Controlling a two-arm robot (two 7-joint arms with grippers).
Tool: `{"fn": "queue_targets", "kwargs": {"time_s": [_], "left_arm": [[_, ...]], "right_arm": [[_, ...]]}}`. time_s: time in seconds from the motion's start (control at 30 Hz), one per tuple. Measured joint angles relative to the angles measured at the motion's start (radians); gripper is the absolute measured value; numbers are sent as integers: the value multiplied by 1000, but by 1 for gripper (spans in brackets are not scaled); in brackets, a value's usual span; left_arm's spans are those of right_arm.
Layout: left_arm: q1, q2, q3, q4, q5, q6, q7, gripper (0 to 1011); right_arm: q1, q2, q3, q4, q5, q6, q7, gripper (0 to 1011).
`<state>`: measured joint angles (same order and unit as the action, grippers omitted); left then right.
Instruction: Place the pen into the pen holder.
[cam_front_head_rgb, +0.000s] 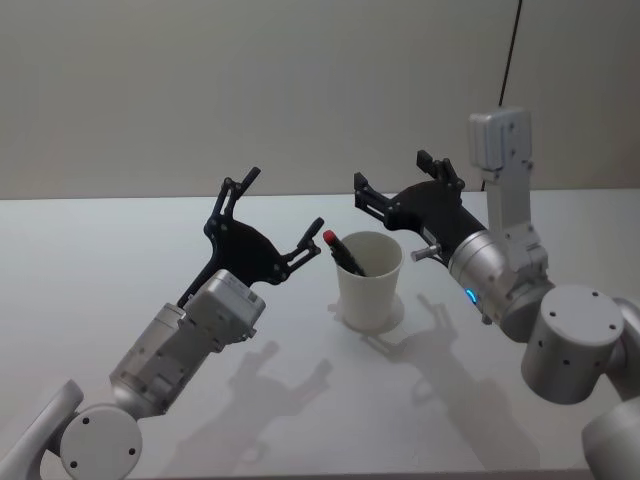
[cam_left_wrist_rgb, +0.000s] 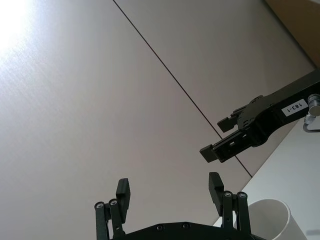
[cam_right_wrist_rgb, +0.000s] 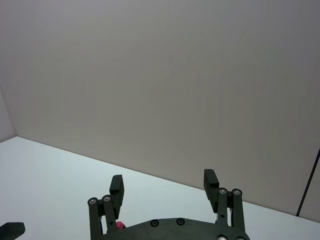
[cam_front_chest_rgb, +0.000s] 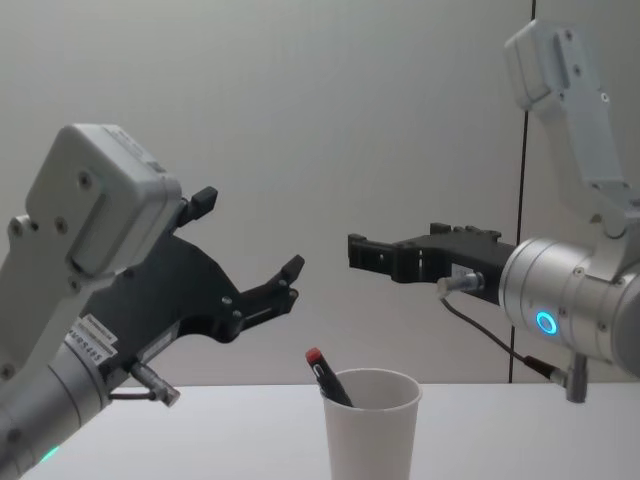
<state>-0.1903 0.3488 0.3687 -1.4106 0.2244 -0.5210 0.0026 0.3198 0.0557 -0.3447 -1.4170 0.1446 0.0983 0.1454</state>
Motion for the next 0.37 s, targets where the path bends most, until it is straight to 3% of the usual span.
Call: {"fn": "queue_targets", "kwargs": {"time_s": [0.37], "left_arm": [[0,0,0,0,0,0,0,1004]], "right_arm": [[0,0,0,-1,0,-1,0,1002]]}}
